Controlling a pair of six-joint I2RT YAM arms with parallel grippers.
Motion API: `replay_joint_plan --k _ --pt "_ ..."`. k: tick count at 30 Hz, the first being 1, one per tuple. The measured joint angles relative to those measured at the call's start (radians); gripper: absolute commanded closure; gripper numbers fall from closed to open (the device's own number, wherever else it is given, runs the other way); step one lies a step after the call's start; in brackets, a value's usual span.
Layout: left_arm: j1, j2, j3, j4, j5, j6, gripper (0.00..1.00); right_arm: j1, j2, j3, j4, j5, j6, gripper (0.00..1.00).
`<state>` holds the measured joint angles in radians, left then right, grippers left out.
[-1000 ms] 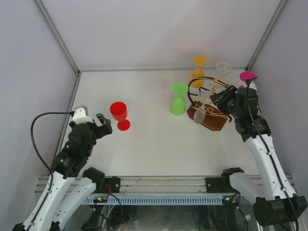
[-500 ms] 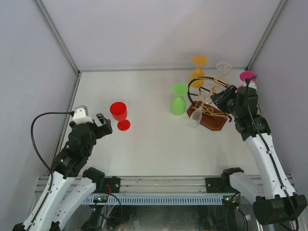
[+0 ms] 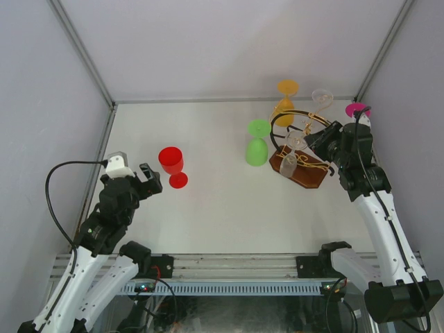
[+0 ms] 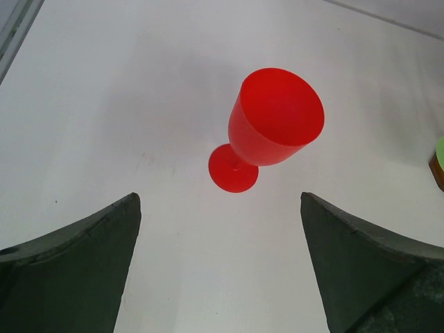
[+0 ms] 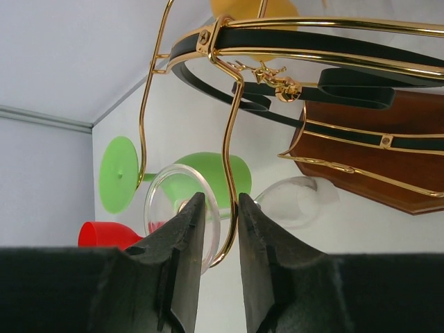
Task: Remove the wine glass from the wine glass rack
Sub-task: Pick up the wine glass from the wine rack.
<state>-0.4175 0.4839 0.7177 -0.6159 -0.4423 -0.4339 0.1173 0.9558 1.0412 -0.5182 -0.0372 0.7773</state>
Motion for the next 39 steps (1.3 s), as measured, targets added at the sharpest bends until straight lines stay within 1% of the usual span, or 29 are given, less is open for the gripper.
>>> replay_joint_plan --k 9,14,22,27,33,39 --pt "0.0 0.002 0.0 0.0 0.0 0.0 0.0 0.0 0.004 0.0 -0.002 -0.018 0.003 0.77" --pt "0.0 0.003 0.0 0.0 0.0 0.0 0.0 0.0 0.004 0.0 -0.002 -0.02 0.005 0.71" --pt "0.0 0.007 0.0 0.0 0.0 0.0 0.0 0.0 0.004 0.001 -0.004 -0.016 0.003 0.7" --pt "0.0 0.007 0.0 0.0 0.0 0.0 0.0 0.0 0.008 0.019 -0.013 -0.016 -0.004 0.65" --pt "0.0 0.007 0.0 0.0 0.0 0.0 0.0 0.0 0.014 0.044 -0.018 -0.007 -0.032 0.67" --pt "0.0 0.007 0.0 0.0 -0.001 0.0 0.0 0.0 0.05 0.05 -0.015 -0.045 -0.03 0.67"
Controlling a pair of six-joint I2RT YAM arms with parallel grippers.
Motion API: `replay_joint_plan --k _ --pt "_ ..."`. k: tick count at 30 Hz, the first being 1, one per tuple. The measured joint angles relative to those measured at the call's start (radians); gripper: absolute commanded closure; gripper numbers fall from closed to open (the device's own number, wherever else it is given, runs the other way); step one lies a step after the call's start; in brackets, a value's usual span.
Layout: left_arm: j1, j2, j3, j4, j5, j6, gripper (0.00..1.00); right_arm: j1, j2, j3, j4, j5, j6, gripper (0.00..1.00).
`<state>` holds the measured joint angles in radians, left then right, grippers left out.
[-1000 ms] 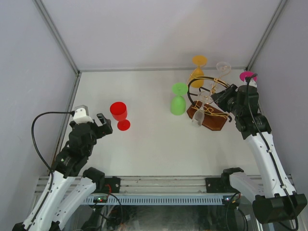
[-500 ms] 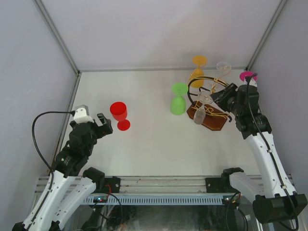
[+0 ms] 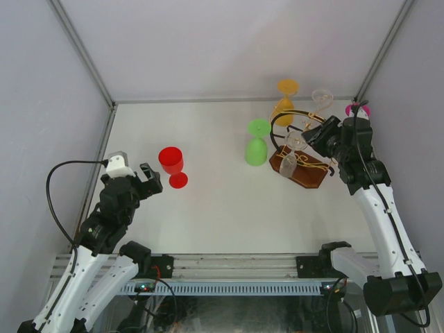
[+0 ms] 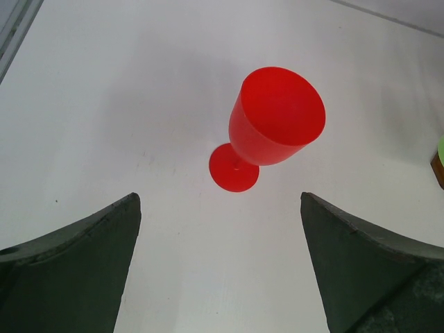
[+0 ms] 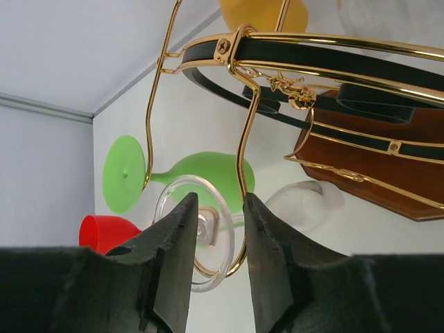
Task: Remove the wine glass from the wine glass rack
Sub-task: Pick up the wine glass from the wine rack.
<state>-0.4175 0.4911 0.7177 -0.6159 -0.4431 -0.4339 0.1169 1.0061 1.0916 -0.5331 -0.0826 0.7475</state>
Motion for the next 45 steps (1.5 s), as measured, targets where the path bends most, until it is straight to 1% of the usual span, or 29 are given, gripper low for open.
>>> replay_joint_plan --k 6,12,18,23,29,36,45 --pt "0.0 0.0 0.0 0.0 0.0 0.0 0.0 -0.004 0.005 0.001 0.005 -0.003 0.008 0.73" --pt "0.0 0.0 0.0 0.0 0.0 0.0 0.0 -0.005 -0.006 0.0 0.006 -0.033 0.024 0.76" --pt "0.0 0.0 0.0 0.0 0.0 0.0 0.0 -0.005 -0.029 -0.019 0.015 -0.051 0.055 0.76" --pt "0.0 0.002 0.0 0.0 0.001 0.0 0.0 -0.007 -0.062 -0.082 0.048 -0.064 0.111 0.76" --pt "0.0 0.007 0.0 0.0 0.001 0.0 0.0 -0.021 -0.09 -0.134 0.111 -0.087 0.182 0.79" --pt "0.0 0.008 0.0 0.0 0.001 0.0 0.0 -0.039 -0.097 -0.156 0.136 -0.114 0.242 0.85" --pt "0.0 0.01 0.0 0.0 0.001 0.0 0.0 -0.046 -0.143 -0.189 0.142 -0.145 0.279 0.83"
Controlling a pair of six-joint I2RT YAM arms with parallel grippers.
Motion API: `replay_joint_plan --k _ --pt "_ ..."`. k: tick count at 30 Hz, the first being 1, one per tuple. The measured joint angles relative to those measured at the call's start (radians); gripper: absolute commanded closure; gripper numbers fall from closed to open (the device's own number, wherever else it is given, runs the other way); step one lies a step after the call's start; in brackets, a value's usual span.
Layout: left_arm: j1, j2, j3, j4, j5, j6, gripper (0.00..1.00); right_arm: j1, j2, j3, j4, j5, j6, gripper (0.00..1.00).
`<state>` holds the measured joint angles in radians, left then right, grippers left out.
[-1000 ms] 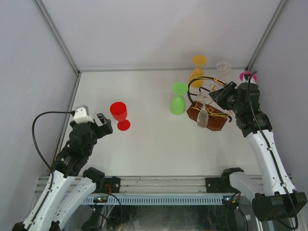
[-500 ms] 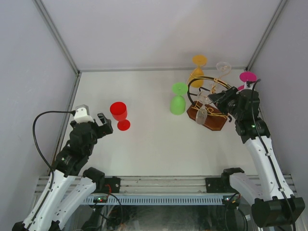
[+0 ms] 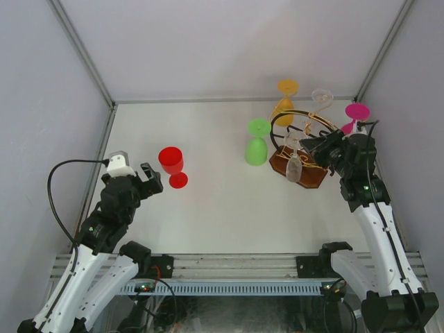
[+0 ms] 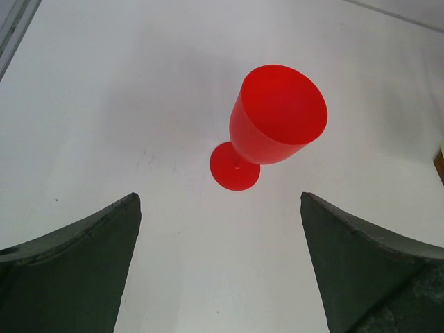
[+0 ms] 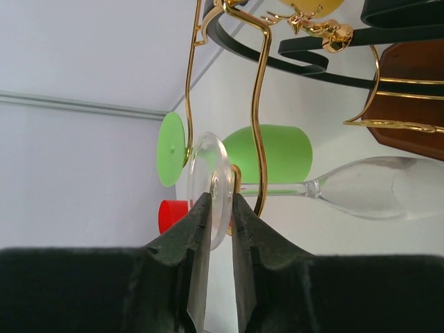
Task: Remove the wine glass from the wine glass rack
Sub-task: Pick up the wine glass from the wine rack.
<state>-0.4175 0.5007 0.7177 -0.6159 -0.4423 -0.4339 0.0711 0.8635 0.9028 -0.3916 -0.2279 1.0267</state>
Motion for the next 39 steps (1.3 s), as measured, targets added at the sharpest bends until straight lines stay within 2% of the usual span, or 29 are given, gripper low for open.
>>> replay_joint_plan --k 7,14,25,39 --pt "0.0 0.002 0.0 0.0 0.0 0.0 0.0 -0.005 0.0 -0.001 0.004 -0.032 0.012 0.87" --pt "0.0 0.002 0.0 0.0 0.0 0.0 0.0 -0.013 -0.009 -0.003 0.006 -0.026 0.037 1.0" --pt "0.0 0.01 0.0 0.0 0.0 0.0 0.0 -0.018 -0.04 -0.008 0.038 -0.054 0.119 1.0" --pt "0.0 0.01 0.0 0.0 0.0 0.0 0.0 -0.021 -0.1 -0.008 -0.002 -0.043 0.129 1.0"
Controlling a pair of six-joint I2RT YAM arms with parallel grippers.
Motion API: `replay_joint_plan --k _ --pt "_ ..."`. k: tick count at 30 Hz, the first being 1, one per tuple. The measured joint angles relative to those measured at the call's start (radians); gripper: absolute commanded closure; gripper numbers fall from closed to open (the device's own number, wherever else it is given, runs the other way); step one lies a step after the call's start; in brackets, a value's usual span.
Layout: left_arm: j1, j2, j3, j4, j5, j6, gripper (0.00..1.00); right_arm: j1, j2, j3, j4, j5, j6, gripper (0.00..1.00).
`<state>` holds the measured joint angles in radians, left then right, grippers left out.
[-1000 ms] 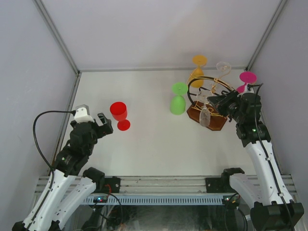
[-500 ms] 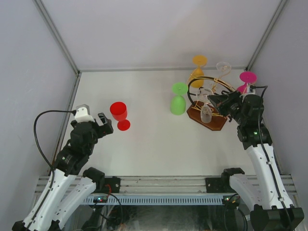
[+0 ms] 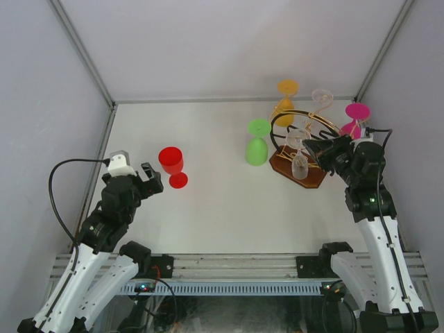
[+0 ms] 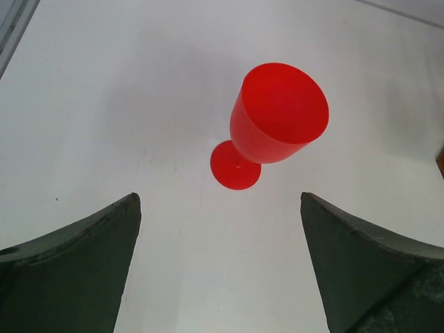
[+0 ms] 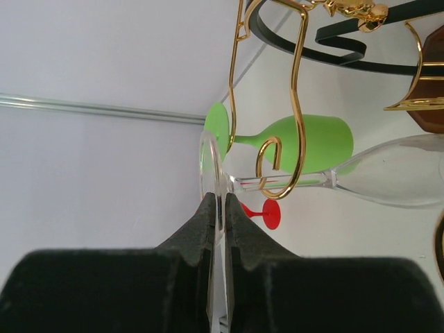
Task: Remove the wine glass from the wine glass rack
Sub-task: Pick up the wine glass from the wine rack.
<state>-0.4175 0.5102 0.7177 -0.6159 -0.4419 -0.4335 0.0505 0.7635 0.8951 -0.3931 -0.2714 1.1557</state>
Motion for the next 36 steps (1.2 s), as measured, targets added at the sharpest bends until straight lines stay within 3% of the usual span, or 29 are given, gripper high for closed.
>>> replay_joint_plan --k 14,36 --pt "0.0 0.0 0.0 0.0 0.0 0.0 0.0 -0.01 -0.013 0.002 -0.029 0.07 -0.01 1.0" --pt "0.0 -0.014 0.0 0.0 -0.019 0.0 0.0 -0.011 0.143 0.068 0.046 0.045 -0.014 1.0"
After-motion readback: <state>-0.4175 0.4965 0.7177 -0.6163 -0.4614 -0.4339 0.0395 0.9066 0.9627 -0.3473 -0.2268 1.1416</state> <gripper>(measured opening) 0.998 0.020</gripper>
